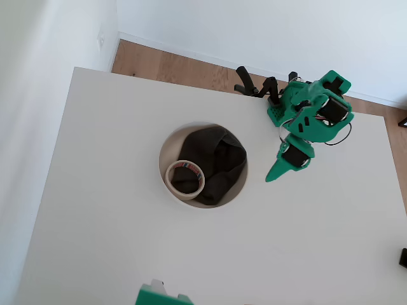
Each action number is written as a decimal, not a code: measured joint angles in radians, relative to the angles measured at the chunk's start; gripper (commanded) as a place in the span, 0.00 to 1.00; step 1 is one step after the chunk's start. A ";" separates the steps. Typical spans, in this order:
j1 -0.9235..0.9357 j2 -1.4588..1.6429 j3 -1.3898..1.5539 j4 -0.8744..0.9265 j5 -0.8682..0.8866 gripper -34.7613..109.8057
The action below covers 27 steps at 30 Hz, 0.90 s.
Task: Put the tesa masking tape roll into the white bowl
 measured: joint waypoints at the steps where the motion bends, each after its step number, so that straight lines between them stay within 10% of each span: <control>1: -0.041 0.034 -0.003 0.035 -0.005 0.18; 11: -0.288 0.325 0.094 0.250 -0.005 0.18; 27: -0.440 1.197 1.252 -0.069 -0.025 0.18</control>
